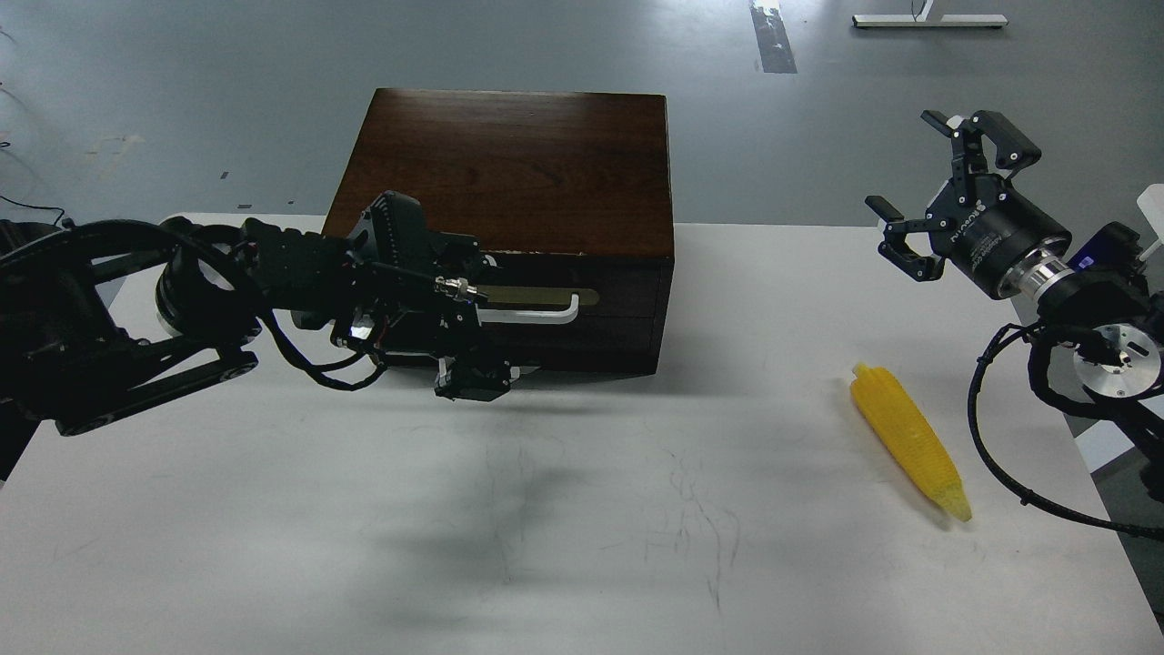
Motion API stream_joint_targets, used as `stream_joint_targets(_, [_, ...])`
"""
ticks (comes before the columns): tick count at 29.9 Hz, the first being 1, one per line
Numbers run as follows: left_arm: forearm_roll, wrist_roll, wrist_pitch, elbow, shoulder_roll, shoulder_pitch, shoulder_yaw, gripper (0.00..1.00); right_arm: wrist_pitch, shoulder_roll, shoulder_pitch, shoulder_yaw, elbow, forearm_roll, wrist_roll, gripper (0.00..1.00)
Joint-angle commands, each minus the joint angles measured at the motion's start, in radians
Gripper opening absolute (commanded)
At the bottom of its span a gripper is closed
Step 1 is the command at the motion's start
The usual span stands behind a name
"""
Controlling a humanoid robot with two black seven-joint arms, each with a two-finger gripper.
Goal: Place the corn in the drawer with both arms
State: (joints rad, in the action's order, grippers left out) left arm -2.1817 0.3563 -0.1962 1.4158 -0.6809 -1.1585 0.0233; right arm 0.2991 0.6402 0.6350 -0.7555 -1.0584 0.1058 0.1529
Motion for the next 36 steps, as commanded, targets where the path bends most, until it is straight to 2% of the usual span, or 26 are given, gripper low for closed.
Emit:
stream_joint_targets(1, [0.0,0.001,0.0,-0.003,0.001,0.013,0.0,0.98,0.0,0.001,0.002,-0.001,0.0,0.0,0.0,1.0])
stream_joint_targets(36, [0.0,0.004,-0.002,-0.021,0.003,0.037,-0.002,0.98,-0.001,0.004,-0.006,-0.007,-0.002,-0.002,0.002,1.0])
